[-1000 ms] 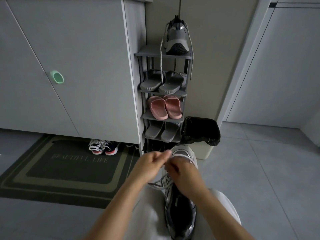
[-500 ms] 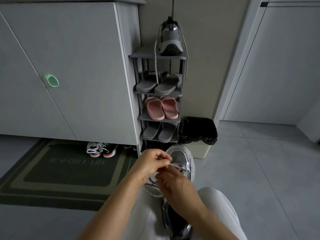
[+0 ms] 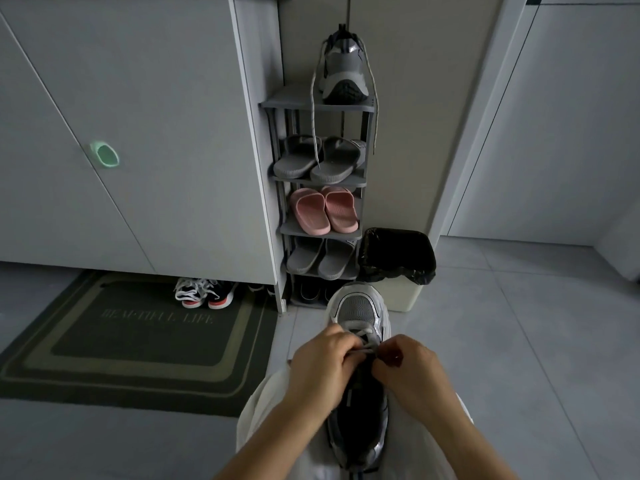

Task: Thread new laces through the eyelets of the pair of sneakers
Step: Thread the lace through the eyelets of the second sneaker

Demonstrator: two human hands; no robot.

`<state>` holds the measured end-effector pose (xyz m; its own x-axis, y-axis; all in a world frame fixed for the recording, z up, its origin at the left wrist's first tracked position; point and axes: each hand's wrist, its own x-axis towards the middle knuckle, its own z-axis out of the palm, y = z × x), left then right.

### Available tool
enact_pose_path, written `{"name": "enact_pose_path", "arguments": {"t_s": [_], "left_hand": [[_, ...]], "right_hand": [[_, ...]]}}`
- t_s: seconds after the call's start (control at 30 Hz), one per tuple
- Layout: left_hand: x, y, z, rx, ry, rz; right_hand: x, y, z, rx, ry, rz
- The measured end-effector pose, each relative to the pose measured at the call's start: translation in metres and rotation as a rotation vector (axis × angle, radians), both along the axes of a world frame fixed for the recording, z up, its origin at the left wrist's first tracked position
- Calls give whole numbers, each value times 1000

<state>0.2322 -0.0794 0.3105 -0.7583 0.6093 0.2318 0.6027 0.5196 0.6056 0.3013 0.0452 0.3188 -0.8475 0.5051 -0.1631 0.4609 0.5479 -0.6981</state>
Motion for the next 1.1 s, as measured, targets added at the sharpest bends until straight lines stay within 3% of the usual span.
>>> {"name": "enact_pose_path", "arguments": {"t_s": [0.13,0.4,0.83,1.0,1.1], "left_hand": [[9,-2,-9,2,168,69],[18,8,-22,-10,50,176],[16,13,-15,11,47,106],[8,18,-13,-4,49,24],[4,14,-19,-80,153,36]], "right_hand": [[5,6,-3,-149,111,-40],[2,13,-14,-478,210,-128],[7,11,-15,-546,281,-98],[3,16,-22,-695,307,-107],[-1,22,-28,-705,338,-159]]}}
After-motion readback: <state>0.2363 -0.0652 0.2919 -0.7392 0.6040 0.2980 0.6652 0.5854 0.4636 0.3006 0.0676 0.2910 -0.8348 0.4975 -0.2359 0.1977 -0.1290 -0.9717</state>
